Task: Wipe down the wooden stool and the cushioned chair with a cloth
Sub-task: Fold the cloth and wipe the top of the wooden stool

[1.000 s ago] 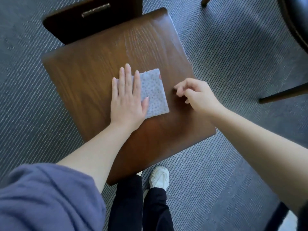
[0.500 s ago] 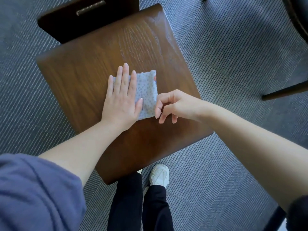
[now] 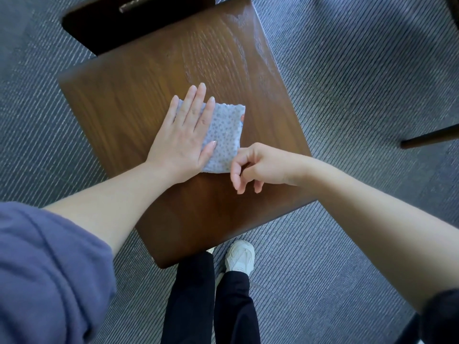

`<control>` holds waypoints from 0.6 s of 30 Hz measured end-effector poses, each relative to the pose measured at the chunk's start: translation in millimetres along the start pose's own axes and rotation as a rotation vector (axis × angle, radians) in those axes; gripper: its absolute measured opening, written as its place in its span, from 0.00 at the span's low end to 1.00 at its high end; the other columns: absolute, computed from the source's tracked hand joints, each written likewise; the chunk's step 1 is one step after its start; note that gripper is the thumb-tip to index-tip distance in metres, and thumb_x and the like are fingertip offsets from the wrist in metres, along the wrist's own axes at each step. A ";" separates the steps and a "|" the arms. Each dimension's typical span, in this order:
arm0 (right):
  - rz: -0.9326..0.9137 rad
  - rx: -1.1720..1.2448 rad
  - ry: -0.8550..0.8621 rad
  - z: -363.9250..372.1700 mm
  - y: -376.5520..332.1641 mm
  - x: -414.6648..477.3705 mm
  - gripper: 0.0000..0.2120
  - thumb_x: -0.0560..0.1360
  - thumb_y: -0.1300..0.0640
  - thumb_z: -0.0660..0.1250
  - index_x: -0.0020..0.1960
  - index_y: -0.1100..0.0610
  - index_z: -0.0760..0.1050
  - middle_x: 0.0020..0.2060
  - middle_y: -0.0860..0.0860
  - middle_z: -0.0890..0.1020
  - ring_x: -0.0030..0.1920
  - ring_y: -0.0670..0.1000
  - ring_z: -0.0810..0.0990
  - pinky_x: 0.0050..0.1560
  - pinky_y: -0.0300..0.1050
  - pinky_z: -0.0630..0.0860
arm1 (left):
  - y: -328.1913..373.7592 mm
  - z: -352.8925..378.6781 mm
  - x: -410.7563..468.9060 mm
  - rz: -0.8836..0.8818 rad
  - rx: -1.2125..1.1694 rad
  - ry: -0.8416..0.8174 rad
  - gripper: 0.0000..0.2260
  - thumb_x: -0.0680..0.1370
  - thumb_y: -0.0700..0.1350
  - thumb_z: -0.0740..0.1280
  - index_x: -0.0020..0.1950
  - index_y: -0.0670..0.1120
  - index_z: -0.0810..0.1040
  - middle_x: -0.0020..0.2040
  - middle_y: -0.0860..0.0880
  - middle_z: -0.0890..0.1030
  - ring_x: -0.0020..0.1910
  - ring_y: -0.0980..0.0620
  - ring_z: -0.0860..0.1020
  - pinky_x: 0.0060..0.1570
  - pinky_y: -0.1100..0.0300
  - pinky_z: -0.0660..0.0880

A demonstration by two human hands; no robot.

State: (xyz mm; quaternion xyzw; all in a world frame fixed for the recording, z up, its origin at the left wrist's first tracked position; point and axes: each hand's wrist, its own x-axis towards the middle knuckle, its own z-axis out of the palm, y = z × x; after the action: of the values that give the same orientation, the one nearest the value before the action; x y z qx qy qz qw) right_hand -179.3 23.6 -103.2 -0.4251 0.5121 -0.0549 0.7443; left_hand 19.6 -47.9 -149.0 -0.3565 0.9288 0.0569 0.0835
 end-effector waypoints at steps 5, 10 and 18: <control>-0.016 0.125 -0.012 3.7 -2.9 3.4 0.16 0.75 0.72 0.60 0.41 0.55 0.81 0.44 0.48 0.76 0.46 0.50 0.85 0.35 0.37 0.76 | -0.1 -1.9 0.4 0.002 -0.007 0.001 0.32 0.81 0.56 0.50 0.80 0.41 0.44 0.80 0.39 0.43 0.79 0.42 0.43 0.76 0.44 0.46; -0.002 0.016 0.028 -4.3 -4.3 -1.1 0.16 0.72 0.71 0.59 0.35 0.55 0.78 0.42 0.48 0.79 0.38 0.47 0.83 0.33 0.39 0.71 | -0.7 -4.3 1.0 0.018 -0.007 -0.023 0.32 0.81 0.57 0.48 0.79 0.41 0.43 0.79 0.38 0.42 0.79 0.41 0.42 0.76 0.43 0.45; 0.062 0.060 -0.012 -2.9 7.8 -17.2 0.18 0.73 0.73 0.58 0.38 0.56 0.80 0.47 0.38 0.79 0.45 0.51 0.86 0.36 0.38 0.73 | 1.3 -3.2 1.2 -0.004 0.015 -0.021 0.32 0.81 0.58 0.48 0.80 0.42 0.44 0.79 0.39 0.43 0.79 0.41 0.43 0.76 0.42 0.47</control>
State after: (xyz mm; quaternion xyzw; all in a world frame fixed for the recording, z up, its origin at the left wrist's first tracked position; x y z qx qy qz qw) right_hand -192.5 35.8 -96.6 -0.3868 0.5188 -0.0448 0.7611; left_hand 17.5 -48.3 -146.1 -0.3573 0.9275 0.0535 0.0962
